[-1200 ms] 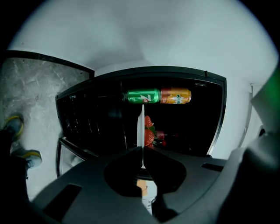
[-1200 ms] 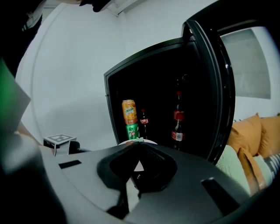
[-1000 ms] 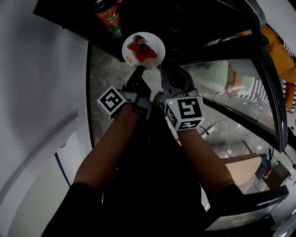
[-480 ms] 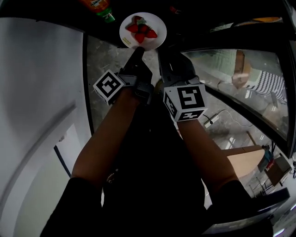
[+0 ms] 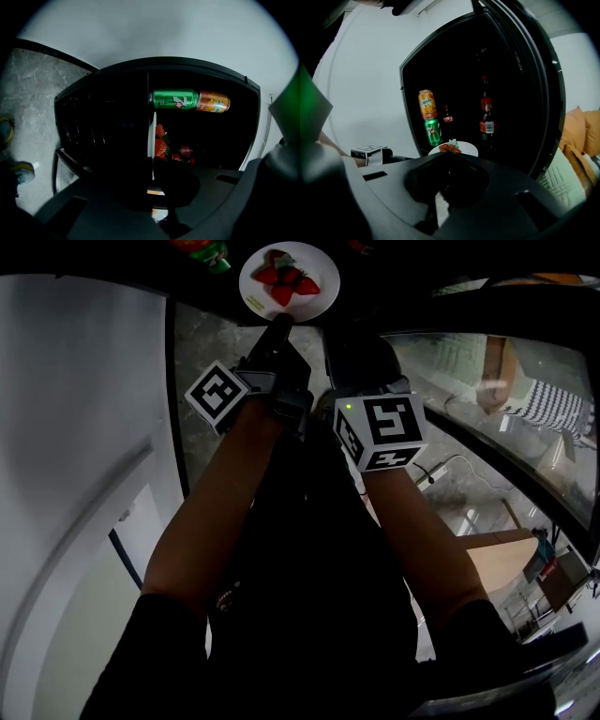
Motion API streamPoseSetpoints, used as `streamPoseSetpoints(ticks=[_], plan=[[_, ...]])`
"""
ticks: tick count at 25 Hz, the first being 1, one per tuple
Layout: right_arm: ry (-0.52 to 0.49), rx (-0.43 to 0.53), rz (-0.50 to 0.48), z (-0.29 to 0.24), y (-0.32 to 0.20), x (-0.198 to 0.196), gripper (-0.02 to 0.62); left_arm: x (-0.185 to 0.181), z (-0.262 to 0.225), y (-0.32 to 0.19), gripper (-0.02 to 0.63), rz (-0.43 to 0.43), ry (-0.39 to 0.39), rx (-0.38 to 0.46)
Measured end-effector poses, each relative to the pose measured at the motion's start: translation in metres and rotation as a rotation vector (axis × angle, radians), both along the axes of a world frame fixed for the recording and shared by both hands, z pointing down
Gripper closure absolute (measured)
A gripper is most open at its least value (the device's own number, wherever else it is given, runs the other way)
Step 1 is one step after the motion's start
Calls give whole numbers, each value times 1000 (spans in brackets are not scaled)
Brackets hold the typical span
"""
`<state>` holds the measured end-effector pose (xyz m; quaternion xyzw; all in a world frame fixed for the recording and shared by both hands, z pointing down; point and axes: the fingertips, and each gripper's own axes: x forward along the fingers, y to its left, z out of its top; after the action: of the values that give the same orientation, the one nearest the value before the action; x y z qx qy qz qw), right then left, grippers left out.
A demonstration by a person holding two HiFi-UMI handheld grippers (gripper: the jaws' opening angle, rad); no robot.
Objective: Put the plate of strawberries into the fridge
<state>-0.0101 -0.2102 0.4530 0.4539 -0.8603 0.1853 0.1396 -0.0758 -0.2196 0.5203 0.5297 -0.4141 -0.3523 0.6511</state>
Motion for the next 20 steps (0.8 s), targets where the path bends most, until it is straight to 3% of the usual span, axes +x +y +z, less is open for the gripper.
streamPoseSetpoints(ticks=[10,20], plan=[[-9,-9,19,6,-6,4,591,-8,7,-24,594,-33,28,24],[-13,-15,30,12,-1,8,591,-5,5,-21,591,9,24,70]])
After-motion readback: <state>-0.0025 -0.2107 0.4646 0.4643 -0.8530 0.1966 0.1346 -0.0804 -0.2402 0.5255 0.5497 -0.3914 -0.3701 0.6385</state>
